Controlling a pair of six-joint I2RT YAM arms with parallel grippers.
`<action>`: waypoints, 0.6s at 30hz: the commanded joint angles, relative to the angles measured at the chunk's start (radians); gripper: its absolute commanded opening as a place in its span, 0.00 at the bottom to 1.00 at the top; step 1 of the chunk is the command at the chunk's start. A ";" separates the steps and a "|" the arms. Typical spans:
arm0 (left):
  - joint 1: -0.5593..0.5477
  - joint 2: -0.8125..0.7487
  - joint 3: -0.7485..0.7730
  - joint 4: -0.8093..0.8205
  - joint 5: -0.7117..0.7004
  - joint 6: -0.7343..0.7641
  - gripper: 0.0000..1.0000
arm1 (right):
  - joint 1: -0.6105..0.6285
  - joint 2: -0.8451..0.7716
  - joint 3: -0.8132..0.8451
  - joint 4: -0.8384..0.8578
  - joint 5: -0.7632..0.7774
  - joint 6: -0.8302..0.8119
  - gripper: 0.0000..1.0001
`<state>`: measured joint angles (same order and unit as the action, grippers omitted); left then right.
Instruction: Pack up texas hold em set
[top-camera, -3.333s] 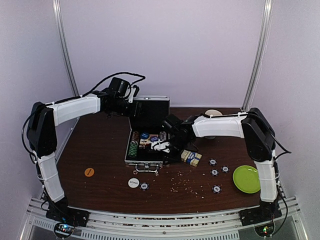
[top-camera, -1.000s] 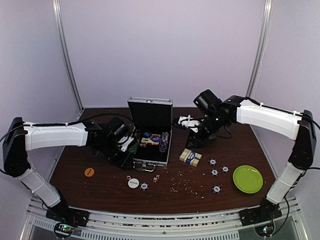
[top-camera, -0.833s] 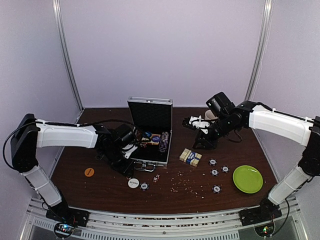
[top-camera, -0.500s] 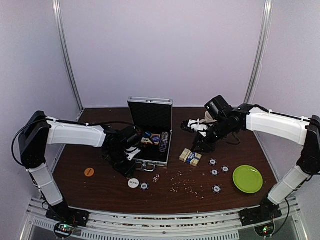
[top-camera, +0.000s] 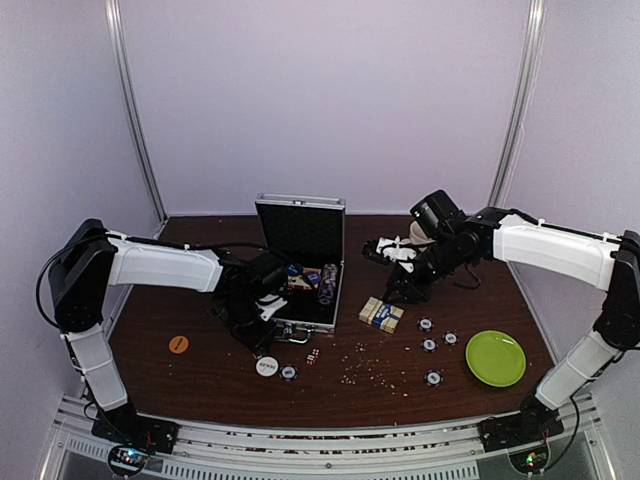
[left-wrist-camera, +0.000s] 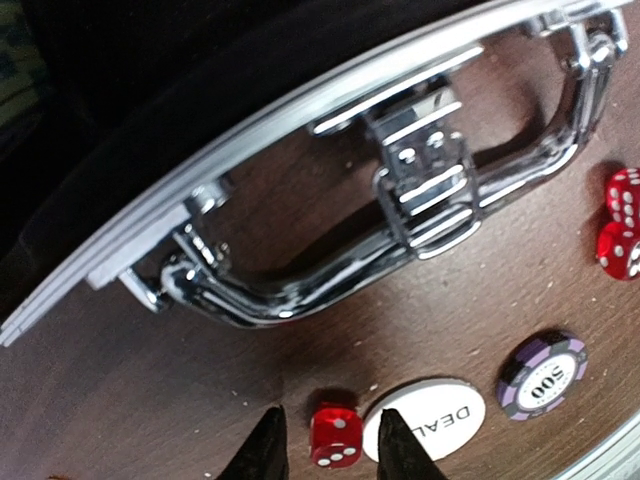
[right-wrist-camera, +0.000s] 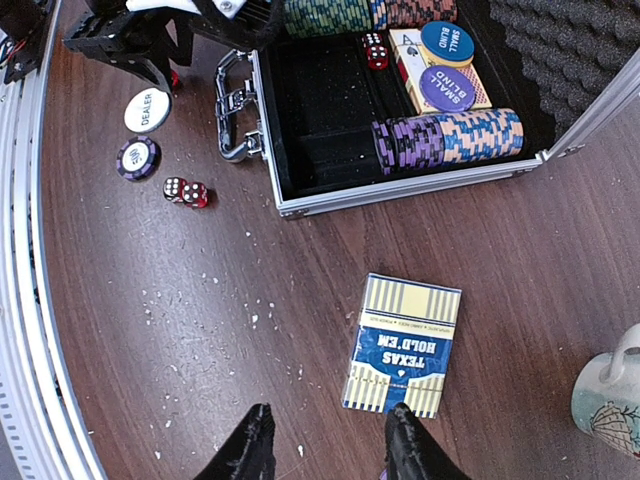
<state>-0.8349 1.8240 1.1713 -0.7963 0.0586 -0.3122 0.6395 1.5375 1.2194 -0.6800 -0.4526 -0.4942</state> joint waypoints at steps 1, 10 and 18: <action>-0.001 -0.032 0.007 -0.042 -0.033 0.011 0.33 | -0.007 0.017 0.000 0.012 -0.018 -0.009 0.38; -0.001 -0.027 -0.023 -0.030 -0.027 0.015 0.28 | -0.006 0.028 0.008 0.000 -0.032 -0.015 0.38; -0.001 -0.017 -0.012 -0.029 -0.015 0.027 0.19 | -0.007 0.022 0.006 -0.001 -0.026 -0.017 0.38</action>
<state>-0.8349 1.8141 1.1545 -0.8291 0.0410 -0.3023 0.6369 1.5608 1.2194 -0.6811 -0.4713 -0.5014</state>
